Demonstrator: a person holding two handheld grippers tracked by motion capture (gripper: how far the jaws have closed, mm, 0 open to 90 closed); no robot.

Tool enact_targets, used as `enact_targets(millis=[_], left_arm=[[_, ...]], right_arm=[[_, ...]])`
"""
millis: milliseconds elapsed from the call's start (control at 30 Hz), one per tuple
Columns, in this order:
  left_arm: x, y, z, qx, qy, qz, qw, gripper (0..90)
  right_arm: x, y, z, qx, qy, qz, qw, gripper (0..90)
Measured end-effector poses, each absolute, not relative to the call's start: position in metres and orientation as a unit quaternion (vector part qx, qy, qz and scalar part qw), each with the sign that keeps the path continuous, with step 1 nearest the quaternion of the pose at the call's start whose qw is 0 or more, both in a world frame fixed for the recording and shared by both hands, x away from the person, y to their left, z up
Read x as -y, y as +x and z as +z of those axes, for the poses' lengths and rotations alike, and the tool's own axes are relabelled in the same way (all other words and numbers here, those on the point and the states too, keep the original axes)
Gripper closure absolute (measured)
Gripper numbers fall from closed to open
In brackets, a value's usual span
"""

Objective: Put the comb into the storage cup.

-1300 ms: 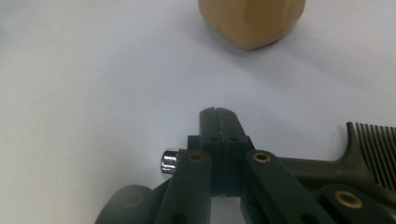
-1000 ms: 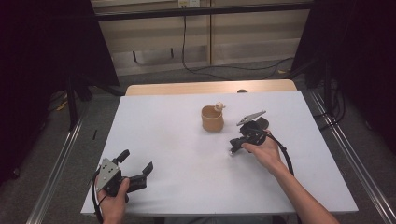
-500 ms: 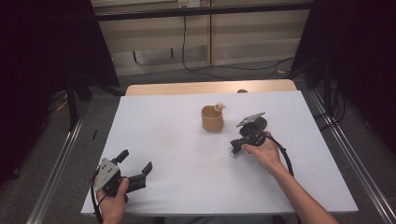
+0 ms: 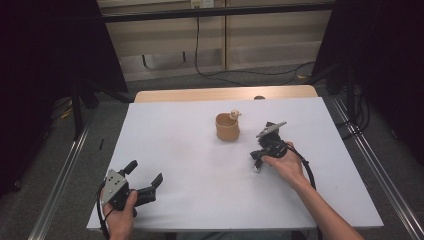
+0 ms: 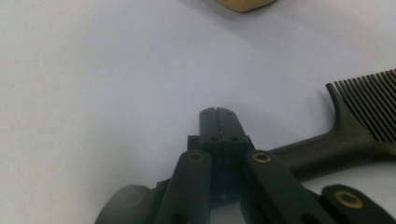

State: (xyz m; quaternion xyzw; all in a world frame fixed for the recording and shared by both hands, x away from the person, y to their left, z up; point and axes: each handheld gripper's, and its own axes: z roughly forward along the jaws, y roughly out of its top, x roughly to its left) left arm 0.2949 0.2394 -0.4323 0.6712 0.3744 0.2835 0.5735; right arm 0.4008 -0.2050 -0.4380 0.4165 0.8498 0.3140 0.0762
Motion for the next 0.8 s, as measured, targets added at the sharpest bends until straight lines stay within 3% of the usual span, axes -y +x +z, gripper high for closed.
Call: enact_targets(millis=[800], left_arm=[[-0.240, 0.295, -0.432, -0.375, 0.672, 0.283, 0.573, 2.4]], right_arm=[[0.211, 0.388, -0.439, -0.853, 0.415, 0.308, 0.069, 90.0]])
